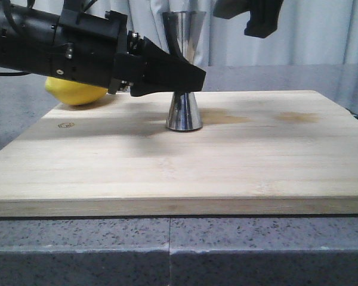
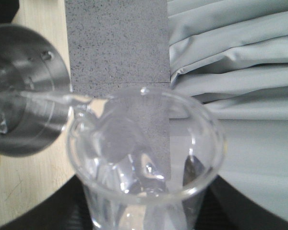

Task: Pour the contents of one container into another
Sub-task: 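Tilt the beaker with the right gripper, pouring liquid into the jigger, then tilt the beaker upright and lower it with the right gripper, then set the beaker on the board and open the right gripper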

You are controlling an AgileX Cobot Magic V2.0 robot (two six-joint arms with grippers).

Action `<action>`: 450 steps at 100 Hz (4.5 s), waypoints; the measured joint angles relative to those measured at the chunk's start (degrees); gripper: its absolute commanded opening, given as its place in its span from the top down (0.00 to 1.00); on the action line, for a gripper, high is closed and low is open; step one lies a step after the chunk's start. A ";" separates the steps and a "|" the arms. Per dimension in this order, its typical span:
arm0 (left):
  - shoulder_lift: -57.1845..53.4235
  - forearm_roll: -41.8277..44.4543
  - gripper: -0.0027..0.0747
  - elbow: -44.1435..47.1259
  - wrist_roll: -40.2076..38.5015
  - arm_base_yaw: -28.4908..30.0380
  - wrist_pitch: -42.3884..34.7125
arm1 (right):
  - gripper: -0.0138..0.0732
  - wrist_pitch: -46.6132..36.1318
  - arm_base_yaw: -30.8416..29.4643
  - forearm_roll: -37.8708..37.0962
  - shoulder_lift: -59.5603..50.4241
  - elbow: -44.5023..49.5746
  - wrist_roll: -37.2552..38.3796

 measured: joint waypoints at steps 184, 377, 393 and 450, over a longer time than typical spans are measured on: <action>0.00 0.00 0.82 0.00 0.00 0.00 0.00 | 0.53 -2.09 -0.93 7.19 -1.19 0.00 9.35; 0.00 0.00 0.82 0.00 0.00 0.00 0.00 | 0.38 -65.09 -36.71 15.80 4.60 32.62 35.71; 0.00 0.00 0.82 0.00 0.00 0.00 0.00 | 0.24 -64.93 -36.71 15.80 4.60 32.62 35.71; 0.14 0.00 0.82 0.00 0.00 0.00 0.08 | 0.18 -64.82 -36.71 15.94 -4.34 32.62 36.60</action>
